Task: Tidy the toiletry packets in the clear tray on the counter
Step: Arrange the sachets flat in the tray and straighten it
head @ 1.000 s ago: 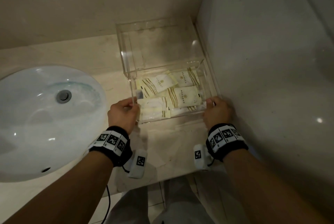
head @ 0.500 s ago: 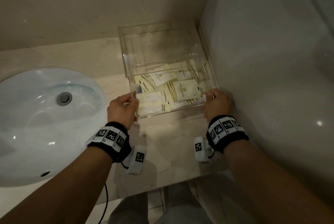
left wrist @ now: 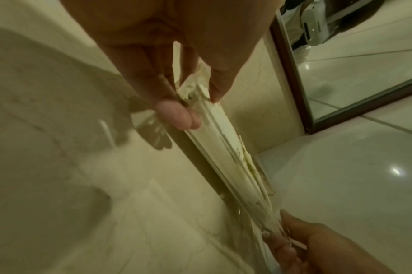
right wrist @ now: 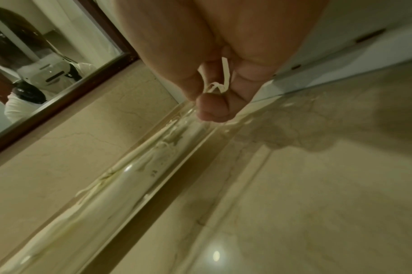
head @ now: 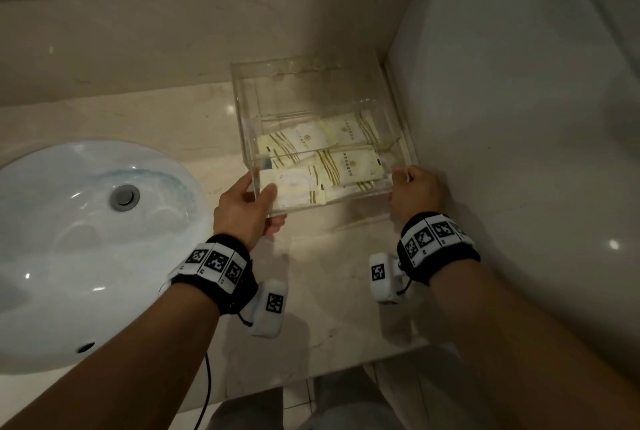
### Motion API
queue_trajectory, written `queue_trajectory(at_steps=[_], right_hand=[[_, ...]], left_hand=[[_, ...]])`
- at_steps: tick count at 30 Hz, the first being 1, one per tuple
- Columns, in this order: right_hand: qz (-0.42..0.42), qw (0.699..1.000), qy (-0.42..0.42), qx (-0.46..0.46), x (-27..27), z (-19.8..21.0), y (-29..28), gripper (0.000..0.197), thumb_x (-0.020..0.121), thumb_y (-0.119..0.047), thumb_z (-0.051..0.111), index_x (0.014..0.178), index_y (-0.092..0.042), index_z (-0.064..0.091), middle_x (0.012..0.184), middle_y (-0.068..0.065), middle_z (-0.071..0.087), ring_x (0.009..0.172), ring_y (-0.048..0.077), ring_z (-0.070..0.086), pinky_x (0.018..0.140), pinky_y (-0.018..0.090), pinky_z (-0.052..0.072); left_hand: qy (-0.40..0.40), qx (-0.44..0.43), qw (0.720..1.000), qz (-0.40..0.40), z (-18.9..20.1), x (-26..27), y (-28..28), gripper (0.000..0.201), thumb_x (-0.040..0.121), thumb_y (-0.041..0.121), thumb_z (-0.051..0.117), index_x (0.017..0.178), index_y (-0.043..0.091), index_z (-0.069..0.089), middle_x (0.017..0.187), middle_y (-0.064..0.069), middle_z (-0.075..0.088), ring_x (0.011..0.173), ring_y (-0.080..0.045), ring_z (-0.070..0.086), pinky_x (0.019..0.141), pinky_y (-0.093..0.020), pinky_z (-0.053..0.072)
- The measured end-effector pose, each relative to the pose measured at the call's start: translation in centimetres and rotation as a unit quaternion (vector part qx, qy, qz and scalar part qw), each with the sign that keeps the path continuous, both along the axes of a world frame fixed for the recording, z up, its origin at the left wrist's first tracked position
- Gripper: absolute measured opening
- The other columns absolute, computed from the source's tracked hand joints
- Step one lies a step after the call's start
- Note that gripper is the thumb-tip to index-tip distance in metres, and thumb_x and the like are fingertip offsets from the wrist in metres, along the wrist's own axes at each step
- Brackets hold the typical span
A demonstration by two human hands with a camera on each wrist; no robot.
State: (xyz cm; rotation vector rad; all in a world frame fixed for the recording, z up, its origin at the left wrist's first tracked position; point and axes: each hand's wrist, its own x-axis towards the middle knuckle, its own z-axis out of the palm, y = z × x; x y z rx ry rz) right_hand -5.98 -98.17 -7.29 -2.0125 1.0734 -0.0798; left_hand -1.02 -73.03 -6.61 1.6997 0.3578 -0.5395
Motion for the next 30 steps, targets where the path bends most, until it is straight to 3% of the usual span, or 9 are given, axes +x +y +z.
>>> queue_trajectory(at_steps=[3, 6, 9, 12, 15, 17, 20, 25, 30], right_hand=[[-0.017, 0.999, 0.004, 0.036, 0.7, 0.2, 0.1, 0.049, 0.085, -0.055, 0.060, 0.066, -0.010, 0.055, 0.078, 0.019, 0.070, 0.076, 0.038, 0.069, 0.070, 0.049, 0.060], [-0.020, 0.997, 0.014, 0.074, 1.5, 0.8, 0.6, 0.065, 0.065, -0.070, 0.069, 0.097, -0.013, 0.067, 0.100, 0.008, 0.072, 0.091, 0.028, 0.071, 0.085, 0.044, 0.059], [-0.021, 0.997, 0.017, 0.072, 2.4, 1.1, 0.7, 0.071, 0.069, -0.059, 0.077, 0.118, -0.008, 0.064, 0.110, 0.003, 0.065, 0.102, 0.023, 0.065, 0.093, 0.039, 0.054], [-0.025, 0.997, 0.008, 0.069, 3.0, 1.1, 0.6, 0.065, 0.073, -0.051, 0.079, 0.118, -0.008, 0.064, 0.101, 0.000, 0.059, 0.096, 0.019, 0.060, 0.090, 0.033, 0.052], [-0.039, 0.995, 0.011, 0.087, 3.9, 1.2, 1.0, 0.076, 0.063, -0.062, 0.076, 0.118, -0.012, 0.064, 0.105, 0.002, 0.070, 0.093, 0.022, 0.069, 0.086, 0.042, 0.058], [-0.061, 0.991, -0.006, 0.115, 4.4, 0.7, 1.0, 0.083, 0.053, -0.069, 0.069, 0.115, -0.015, 0.064, 0.093, 0.003, 0.076, 0.086, 0.024, 0.073, 0.078, 0.048, 0.061], [-0.069, 0.990, -0.021, 0.123, 5.1, 1.0, 1.0, 0.065, 0.067, -0.059, 0.071, 0.110, -0.010, 0.063, 0.070, -0.001, 0.075, 0.077, 0.019, 0.074, 0.075, 0.042, 0.062], [-0.130, 0.973, -0.078, 0.173, 6.2, 0.8, 0.7, 0.055, 0.074, -0.032, 0.082, 0.108, -0.007, 0.048, 0.088, 0.010, 0.073, 0.075, 0.021, 0.075, 0.071, 0.043, 0.062], [-0.146, 0.965, -0.094, 0.197, 6.8, 0.4, 0.5, 0.060, 0.069, -0.031, 0.085, 0.109, -0.002, 0.051, 0.085, 0.011, 0.073, 0.072, 0.024, 0.075, 0.071, 0.048, 0.063]], left_hand=[[0.004, -0.004, 1.000, 0.014, -0.4, 0.5, -0.1, 0.033, 0.091, 0.018, 0.066, 0.124, 0.020, 0.066, 0.091, -0.016, 0.076, 0.060, -0.028, 0.068, 0.060, -0.034, 0.056], [-0.001, 0.012, 1.000, 0.029, -0.6, 1.1, -0.4, 0.027, 0.089, 0.020, 0.070, 0.115, 0.017, 0.071, 0.088, -0.010, 0.077, 0.064, -0.030, 0.073, 0.065, -0.038, 0.060], [-0.005, 0.030, 0.998, 0.051, -0.9, 1.8, -0.5, 0.020, 0.085, 0.022, 0.074, 0.104, 0.013, 0.074, 0.080, -0.008, 0.077, 0.062, -0.029, 0.073, 0.072, -0.047, 0.062], [0.001, 0.036, 0.996, 0.082, -1.3, 2.4, -0.7, 0.028, 0.081, 0.022, 0.079, 0.103, 0.009, 0.068, 0.088, -0.009, 0.076, 0.064, -0.027, 0.075, 0.076, -0.049, 0.061], [0.006, 0.037, 0.993, 0.116, -1.4, 3.0, -1.0, 0.039, 0.078, 0.022, 0.082, 0.107, 0.010, 0.058, 0.099, -0.010, 0.071, 0.066, -0.024, 0.075, 0.076, -0.044, 0.062], [-0.012, 0.087, 0.989, 0.117, -1.4, 3.3, -1.1, 0.047, 0.074, 0.030, 0.085, 0.105, 0.013, 0.054, 0.099, -0.006, 0.067, 0.070, -0.019, 0.073, 0.076, -0.036, 0.061], [-0.021, 0.149, 0.983, 0.110, -1.1, 4.0, -1.2, 0.054, 0.069, 0.037, 0.086, 0.103, 0.016, 0.050, 0.089, 0.005, 0.058, 0.082, -0.019, 0.061, 0.077, -0.031, 0.051], [-0.031, 0.156, 0.979, 0.124, -0.6, 5.0, -1.5, 0.060, 0.070, 0.028, 0.089, 0.107, 0.014, 0.044, 0.084, 0.009, 0.048, 0.070, -0.004, 0.048, 0.058, -0.015, 0.036], [-0.010, 0.163, 0.978, 0.126, -0.6, 6.3, -1.7, 0.068, 0.061, 0.026, 0.093, 0.109, 0.016, 0.046, 0.105, -0.005, 0.057, 0.090, -0.024, 0.060, 0.082, -0.037, 0.054]])
